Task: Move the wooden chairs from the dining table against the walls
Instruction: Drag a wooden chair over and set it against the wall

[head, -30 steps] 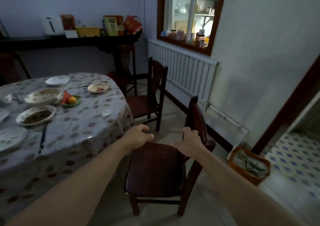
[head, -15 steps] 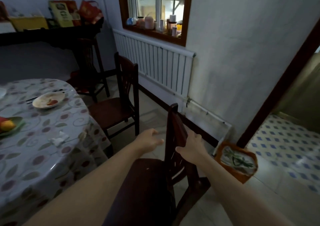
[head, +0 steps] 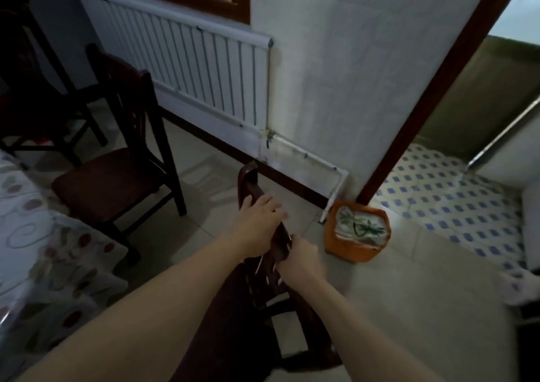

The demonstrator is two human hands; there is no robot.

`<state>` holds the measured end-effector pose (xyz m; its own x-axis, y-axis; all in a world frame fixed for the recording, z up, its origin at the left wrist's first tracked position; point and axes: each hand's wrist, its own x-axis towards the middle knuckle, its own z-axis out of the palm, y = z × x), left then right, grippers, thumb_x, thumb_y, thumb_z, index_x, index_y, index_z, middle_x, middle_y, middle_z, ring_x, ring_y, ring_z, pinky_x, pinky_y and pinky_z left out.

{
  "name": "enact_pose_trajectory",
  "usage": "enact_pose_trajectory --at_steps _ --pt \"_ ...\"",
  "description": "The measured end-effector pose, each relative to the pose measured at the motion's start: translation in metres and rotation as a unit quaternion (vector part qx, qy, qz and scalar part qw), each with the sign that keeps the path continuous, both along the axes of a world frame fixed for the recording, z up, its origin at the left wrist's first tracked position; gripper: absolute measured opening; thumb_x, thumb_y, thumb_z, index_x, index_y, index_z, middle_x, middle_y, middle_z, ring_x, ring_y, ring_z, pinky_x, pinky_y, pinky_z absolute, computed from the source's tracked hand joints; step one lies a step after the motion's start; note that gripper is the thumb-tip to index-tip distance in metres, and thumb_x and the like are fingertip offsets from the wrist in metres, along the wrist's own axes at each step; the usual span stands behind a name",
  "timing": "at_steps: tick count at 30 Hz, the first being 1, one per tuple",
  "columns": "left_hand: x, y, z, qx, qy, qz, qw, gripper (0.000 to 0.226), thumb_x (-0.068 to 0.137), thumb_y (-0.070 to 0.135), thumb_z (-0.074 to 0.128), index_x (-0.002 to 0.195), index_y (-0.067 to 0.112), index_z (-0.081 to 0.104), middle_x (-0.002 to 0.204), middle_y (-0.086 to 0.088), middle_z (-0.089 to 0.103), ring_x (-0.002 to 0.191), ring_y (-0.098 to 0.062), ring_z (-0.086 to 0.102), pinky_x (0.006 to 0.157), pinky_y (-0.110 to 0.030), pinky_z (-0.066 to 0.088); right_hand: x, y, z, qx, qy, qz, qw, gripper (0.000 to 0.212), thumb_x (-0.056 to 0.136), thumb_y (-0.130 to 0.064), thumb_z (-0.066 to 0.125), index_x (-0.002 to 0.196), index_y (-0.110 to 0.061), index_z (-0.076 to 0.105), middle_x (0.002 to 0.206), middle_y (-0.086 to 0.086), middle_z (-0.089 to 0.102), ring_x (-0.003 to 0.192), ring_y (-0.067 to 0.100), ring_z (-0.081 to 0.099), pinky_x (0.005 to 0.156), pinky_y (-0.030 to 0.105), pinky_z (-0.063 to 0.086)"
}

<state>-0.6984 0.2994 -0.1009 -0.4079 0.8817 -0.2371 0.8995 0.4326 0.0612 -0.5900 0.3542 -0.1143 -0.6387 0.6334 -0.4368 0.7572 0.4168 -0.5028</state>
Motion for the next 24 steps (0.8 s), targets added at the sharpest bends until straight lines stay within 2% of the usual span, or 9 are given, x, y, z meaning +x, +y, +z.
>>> enact_pose_trajectory --at_steps 3,6,11,14,18,24 --pt "-0.012 0.012 -0.001 -0.027 0.063 -0.076 0.995 0.041 0.084 0.016 0.062 0.123 0.019 0.053 0.135 -0.003 0.048 0.136 -0.024 0.033 0.118 -0.051 0.017 -0.007 -0.003 -0.001 0.013 0.007 -0.032 0.999 0.014 0.089 -0.022 0.053 0.1 -0.015 0.057 0.099 0.007 0.066 0.091 0.027 0.065 0.065 0.031 0.046" --pt "-0.023 0.018 -0.004 -0.028 0.109 -0.14 0.984 0.03 0.084 0.02 0.063 0.113 0.019 0.057 0.121 -0.002 0.06 0.124 -0.025 0.048 0.114 -0.048 0.023 -0.013 -0.005 0.0 0.034 -0.001 -0.033 0.999 0.016 0.089 -0.021 0.053 0.101 -0.013 0.058 0.103 0.009 0.065 0.098 0.03 0.063 0.067 0.032 0.044" --pt "-0.049 0.011 -0.003 -0.023 0.111 -0.21 0.971 0.023 0.088 0.017 0.059 0.112 0.017 0.056 0.118 -0.004 0.061 0.112 -0.025 0.056 0.098 -0.037 0.038 -0.036 -0.022 0.009 0.096 -0.011 -0.009 0.995 0.022 0.093 -0.025 0.052 0.111 -0.013 0.052 0.113 0.01 0.062 0.107 0.031 0.058 0.071 0.032 0.038" --pt "-0.075 -0.004 0.006 -0.016 0.091 -0.223 0.97 0.024 0.088 0.015 0.06 0.111 0.017 0.057 0.113 -0.004 0.061 0.109 -0.024 0.057 0.089 -0.036 0.044 -0.055 -0.034 0.02 0.12 -0.017 0.017 0.992 0.027 0.091 -0.019 0.054 0.116 -0.012 0.05 0.115 0.01 0.061 0.11 0.031 0.057 0.075 0.034 0.04" --pt "-0.116 -0.022 0.024 -0.056 0.076 -0.2 0.975 0.024 0.082 0.012 0.065 0.106 0.014 0.06 0.109 -0.006 0.063 0.105 -0.027 0.059 0.074 -0.037 0.046 -0.084 -0.048 0.031 0.128 0.005 0.065 0.99 0.027 0.089 -0.017 0.056 0.114 -0.01 0.048 0.117 0.01 0.061 0.11 0.03 0.057 0.08 0.036 0.043" --pt "-0.149 -0.038 0.046 -0.071 0.084 -0.165 0.98 0.024 0.08 0.013 0.067 0.103 0.014 0.061 0.108 -0.007 0.065 0.102 -0.028 0.061 0.081 -0.041 0.051 -0.118 -0.055 0.048 0.143 0.028 0.107 0.984 0.029 0.087 -0.017 0.06 0.113 -0.01 0.05 0.114 0.009 0.063 0.103 0.027 0.061 0.08 0.035 0.048"
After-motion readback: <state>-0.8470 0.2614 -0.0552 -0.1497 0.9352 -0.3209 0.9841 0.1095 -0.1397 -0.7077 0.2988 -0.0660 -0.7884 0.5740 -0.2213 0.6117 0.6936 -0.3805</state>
